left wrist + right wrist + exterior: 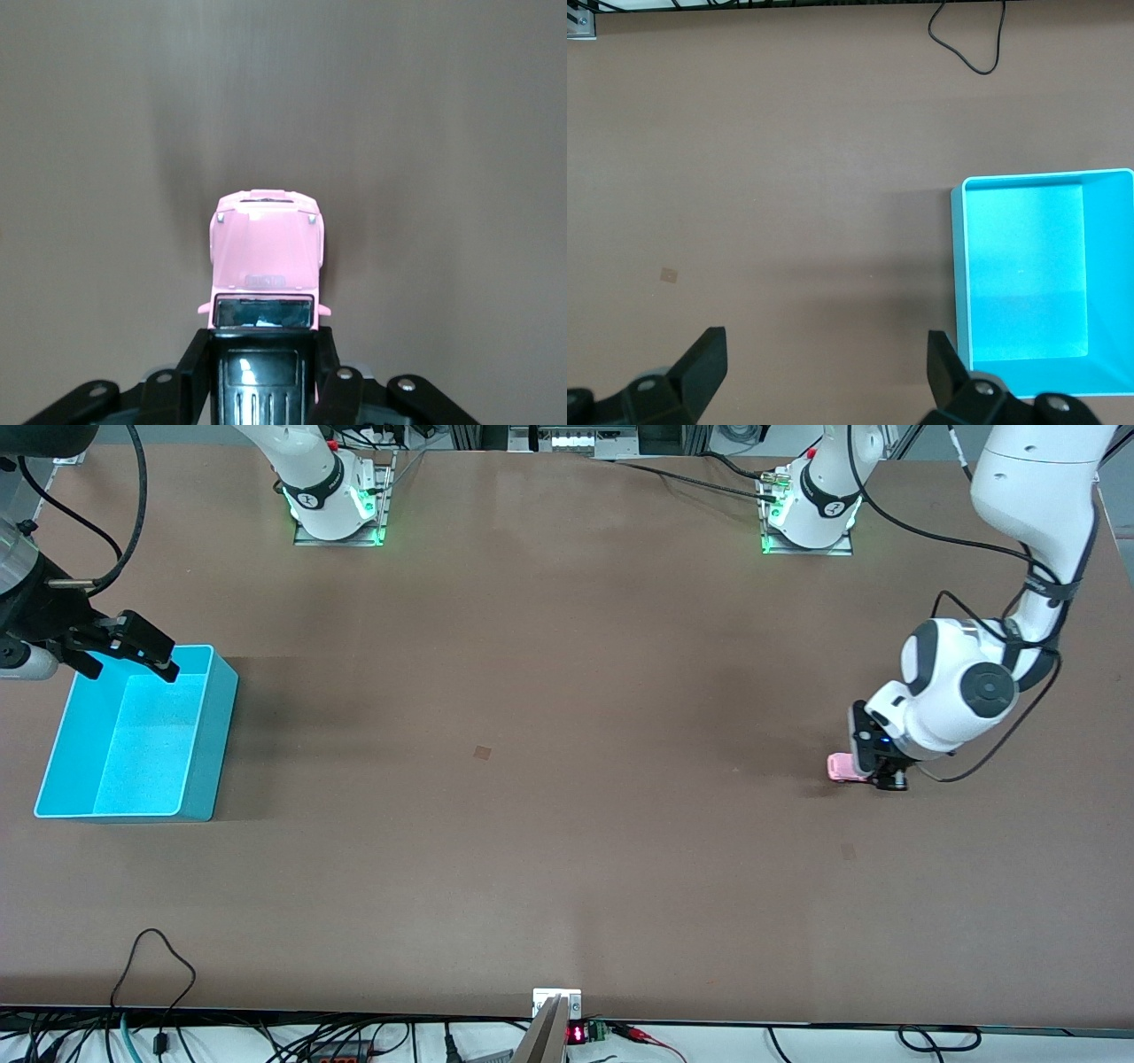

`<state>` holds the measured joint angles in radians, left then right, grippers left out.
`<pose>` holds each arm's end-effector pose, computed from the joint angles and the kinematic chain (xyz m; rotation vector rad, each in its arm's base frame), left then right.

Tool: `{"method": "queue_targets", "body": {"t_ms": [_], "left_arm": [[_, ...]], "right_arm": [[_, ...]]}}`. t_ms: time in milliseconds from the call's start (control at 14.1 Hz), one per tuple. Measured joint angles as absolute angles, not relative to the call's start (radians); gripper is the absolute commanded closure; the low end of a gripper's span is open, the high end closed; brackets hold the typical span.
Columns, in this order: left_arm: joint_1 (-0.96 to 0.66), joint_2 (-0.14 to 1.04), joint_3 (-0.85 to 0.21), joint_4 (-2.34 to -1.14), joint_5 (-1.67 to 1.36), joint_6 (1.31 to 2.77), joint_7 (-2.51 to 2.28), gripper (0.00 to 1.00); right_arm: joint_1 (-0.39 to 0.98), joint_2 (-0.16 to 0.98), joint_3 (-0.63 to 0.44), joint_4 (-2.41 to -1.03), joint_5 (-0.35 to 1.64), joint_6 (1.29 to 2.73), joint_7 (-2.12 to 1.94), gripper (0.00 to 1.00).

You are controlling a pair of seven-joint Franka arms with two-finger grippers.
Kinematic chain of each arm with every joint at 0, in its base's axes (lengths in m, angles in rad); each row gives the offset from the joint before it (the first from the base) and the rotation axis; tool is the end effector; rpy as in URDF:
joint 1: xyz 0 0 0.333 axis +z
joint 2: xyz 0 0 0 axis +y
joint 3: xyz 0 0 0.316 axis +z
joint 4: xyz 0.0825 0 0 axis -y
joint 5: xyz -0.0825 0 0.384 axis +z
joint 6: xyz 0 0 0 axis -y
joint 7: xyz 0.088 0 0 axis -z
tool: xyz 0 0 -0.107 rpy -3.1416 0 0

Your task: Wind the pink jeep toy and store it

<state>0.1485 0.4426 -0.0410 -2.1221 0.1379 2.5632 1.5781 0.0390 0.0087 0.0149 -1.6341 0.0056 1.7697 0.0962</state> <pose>0.5732 0.0597 0.1994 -2.1814 2.2064 0.0672 0.5742 0.0314 0.6079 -3.1195 0.0672 -0.1970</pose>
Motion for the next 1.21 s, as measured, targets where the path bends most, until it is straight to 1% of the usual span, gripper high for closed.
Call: {"method": "queue_targets", "body": {"t_ms": [213, 638, 1134, 1205], "left_arm": [[0.243, 0.469, -0.04, -2.077, 0.138, 2.548, 1.699, 0.83], [0.387, 0.511, -0.043, -2.011, 0.138, 2.55, 1.772, 0.82], [0.416, 0.531, -0.044, -1.977, 0.138, 2.529, 1.836, 0.82], [0.417, 0.531, -0.044, -1.976, 0.138, 2.529, 1.837, 0.8]], "right_arm": [[0.039, 0.009, 0.015, -1.634, 0.006, 1.77, 0.096, 0.0], [0.039, 0.009, 0.015, -1.634, 0.006, 1.77, 0.096, 0.0], [0.039, 0.009, 0.015, -1.634, 0.006, 1.77, 0.096, 0.0], [0.039, 0.009, 0.015, -1.634, 0.006, 1.77, 0.096, 0.0]]}}
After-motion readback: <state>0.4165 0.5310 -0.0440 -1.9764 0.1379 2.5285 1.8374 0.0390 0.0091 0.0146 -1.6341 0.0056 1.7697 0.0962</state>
